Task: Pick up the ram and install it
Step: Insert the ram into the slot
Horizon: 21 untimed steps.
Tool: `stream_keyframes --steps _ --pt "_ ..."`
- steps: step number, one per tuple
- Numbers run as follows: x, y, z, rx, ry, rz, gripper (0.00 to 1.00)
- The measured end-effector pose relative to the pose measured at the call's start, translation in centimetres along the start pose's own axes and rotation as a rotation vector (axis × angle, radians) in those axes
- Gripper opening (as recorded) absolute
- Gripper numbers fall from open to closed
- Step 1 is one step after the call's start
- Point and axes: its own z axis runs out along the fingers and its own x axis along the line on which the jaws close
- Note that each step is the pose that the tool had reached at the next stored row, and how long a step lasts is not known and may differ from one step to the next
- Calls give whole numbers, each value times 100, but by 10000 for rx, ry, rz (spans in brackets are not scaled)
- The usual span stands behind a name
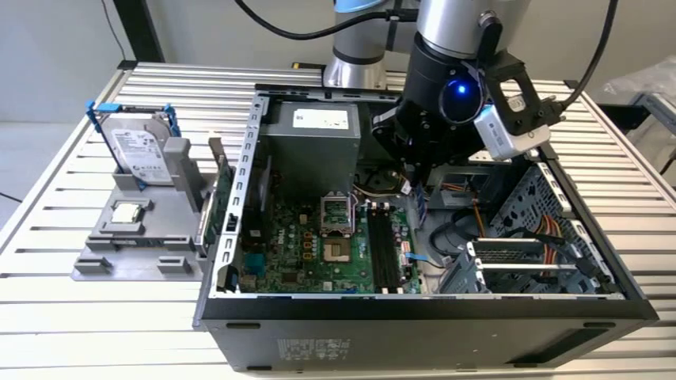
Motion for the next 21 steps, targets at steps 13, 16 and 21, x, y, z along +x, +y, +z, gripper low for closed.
stream_keyframes --steps 13,16,21 --pt "3 -2 60 4 0 -1 0" --pt "3 -2 65 2 -1 0 0" --pt "4 -3 85 4 -1 -1 0"
